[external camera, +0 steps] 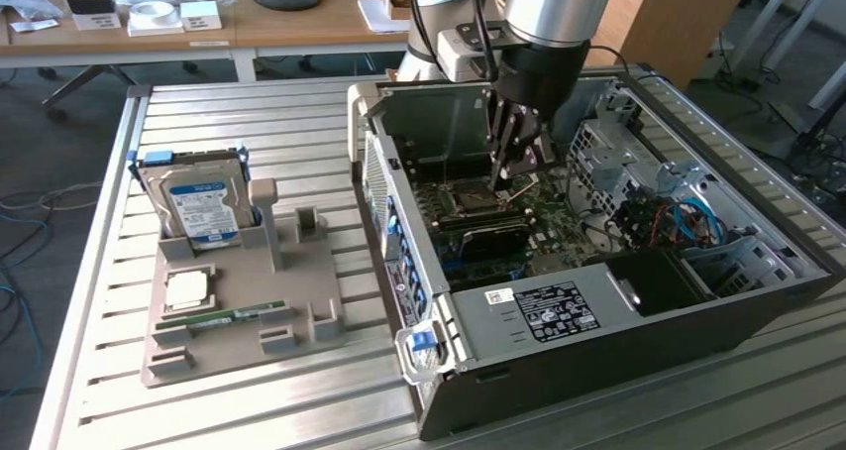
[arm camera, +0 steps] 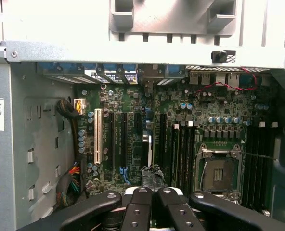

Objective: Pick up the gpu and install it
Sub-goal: 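Press down on the gpu until it lock into place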

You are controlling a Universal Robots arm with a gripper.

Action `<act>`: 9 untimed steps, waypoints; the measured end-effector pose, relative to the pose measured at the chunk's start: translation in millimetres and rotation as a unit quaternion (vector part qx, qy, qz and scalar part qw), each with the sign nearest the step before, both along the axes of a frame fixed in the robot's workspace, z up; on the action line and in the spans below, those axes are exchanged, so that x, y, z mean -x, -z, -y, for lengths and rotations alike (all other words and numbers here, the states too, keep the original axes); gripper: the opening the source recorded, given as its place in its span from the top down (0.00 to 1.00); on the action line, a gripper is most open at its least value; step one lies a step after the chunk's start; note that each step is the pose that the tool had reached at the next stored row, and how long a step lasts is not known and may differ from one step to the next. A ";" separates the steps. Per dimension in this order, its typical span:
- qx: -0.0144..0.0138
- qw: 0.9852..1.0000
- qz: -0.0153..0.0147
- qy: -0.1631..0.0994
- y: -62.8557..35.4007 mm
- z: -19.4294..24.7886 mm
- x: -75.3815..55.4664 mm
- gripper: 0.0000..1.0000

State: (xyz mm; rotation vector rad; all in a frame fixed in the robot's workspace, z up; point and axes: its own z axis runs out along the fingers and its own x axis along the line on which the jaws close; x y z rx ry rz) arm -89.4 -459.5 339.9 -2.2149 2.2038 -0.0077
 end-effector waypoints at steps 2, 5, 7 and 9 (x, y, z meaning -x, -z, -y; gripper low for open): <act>0.000 1.000 0.000 0.000 1.0 0.0 0.0 0.89; 0.000 1.000 0.000 0.000 3.8 0.0 0.0 0.89; 0.000 1.000 0.000 0.000 5.9 0.0 0.0 0.89; 0.000 1.000 0.000 0.000 7.2 0.0 0.0 0.89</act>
